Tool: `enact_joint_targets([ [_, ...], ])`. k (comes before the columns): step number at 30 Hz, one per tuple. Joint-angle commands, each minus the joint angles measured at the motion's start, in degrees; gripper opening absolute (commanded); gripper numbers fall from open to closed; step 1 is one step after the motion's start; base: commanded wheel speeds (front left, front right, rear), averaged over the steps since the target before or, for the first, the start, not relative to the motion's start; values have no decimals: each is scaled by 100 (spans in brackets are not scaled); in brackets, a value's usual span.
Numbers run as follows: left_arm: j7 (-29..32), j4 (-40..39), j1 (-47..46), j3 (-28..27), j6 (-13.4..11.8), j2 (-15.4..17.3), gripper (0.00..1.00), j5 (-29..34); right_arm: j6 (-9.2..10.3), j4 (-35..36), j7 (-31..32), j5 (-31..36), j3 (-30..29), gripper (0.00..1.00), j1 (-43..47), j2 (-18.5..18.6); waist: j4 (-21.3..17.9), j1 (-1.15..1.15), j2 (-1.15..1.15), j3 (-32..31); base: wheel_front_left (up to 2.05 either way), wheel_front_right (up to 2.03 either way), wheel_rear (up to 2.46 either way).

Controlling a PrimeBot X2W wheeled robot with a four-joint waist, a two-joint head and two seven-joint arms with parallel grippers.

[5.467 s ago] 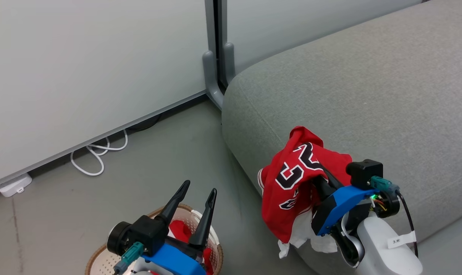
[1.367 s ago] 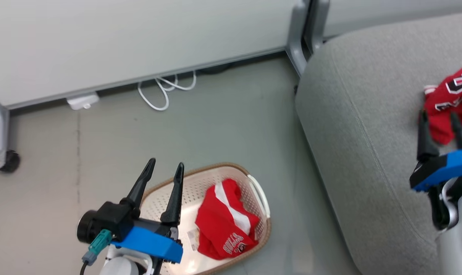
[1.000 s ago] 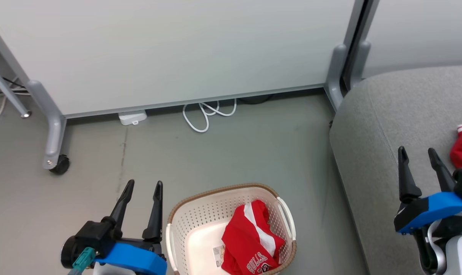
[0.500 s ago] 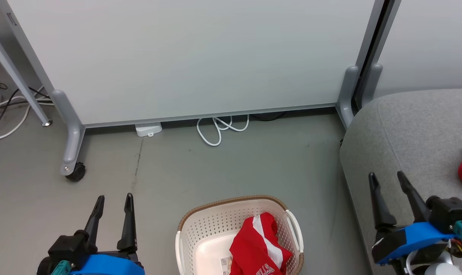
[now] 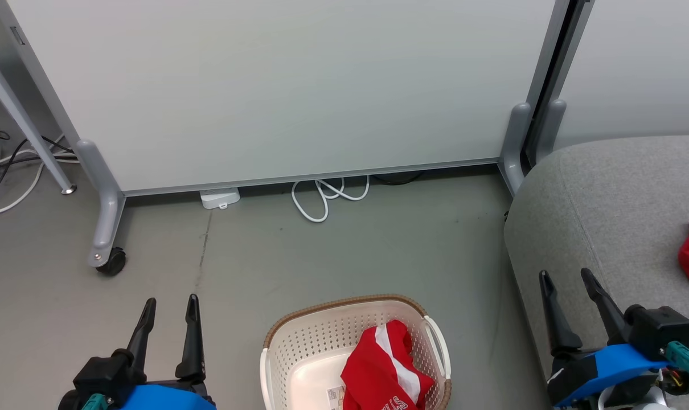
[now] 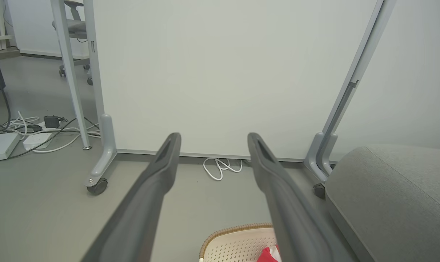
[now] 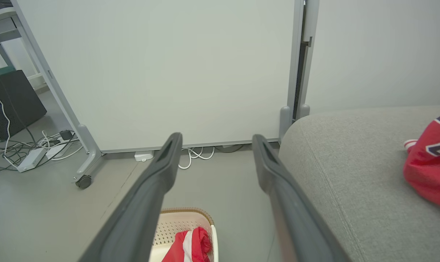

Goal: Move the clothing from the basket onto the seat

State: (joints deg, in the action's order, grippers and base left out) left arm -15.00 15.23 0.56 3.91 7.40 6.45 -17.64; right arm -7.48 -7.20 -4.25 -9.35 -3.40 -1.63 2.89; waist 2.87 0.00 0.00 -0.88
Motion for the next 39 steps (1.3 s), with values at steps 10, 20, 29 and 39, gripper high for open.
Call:
enact_joint_targets([
  [10, -28, 12, 24, 58, 10, -36, 100, -10, -3, -58, 38, -69, -36, 100, 49, 0, -45, 0, 0, 42, 0, 0, 0],
  [20, -28, -2, -46, 149, 10, -22, 100, 16, -3, -11, 95, -125, 28, 100, -58, 0, -100, 0, 0, 214, 0, 0, 0],
  [29, -28, -22, -623, 534, 10, 7, 100, 44, -3, 217, 35, -77, 246, 100, -524, 0, -393, 0, 0, 1049, 0, 0, 0],
  [39, -28, 311, -1686, 1148, 10, 236, 100, -13, -2, 366, -152, -12, 592, 100, -1370, 0, -987, 0, 0, 2518, 0, 0, 0],
])
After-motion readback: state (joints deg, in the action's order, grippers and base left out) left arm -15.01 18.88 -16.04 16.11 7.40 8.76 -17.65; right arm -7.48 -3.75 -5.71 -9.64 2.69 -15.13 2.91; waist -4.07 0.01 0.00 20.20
